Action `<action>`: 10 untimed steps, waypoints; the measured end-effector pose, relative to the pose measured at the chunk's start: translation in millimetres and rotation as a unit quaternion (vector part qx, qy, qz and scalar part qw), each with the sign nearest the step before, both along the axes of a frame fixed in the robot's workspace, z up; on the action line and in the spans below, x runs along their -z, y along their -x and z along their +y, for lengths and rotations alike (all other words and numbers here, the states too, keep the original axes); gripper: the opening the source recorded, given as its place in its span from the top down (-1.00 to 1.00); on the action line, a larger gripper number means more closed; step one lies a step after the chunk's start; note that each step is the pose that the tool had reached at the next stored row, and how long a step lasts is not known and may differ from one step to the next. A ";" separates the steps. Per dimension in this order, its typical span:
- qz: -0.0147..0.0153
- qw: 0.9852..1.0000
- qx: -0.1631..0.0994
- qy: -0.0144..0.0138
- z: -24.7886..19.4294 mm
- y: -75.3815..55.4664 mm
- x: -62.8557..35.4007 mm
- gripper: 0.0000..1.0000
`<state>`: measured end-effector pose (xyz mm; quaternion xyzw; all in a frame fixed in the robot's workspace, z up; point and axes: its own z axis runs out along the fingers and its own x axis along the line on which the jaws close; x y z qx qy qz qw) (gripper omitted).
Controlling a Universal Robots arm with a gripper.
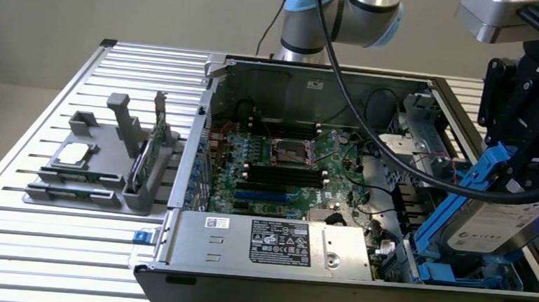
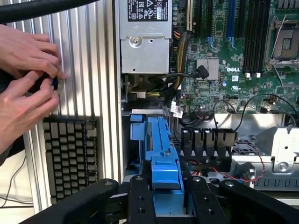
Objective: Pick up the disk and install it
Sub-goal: 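Pick up the disk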
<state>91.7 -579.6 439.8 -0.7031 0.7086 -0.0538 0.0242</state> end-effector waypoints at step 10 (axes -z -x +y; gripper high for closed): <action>0.000 1.000 0.000 0.001 1.0 0.2 6.2 0.35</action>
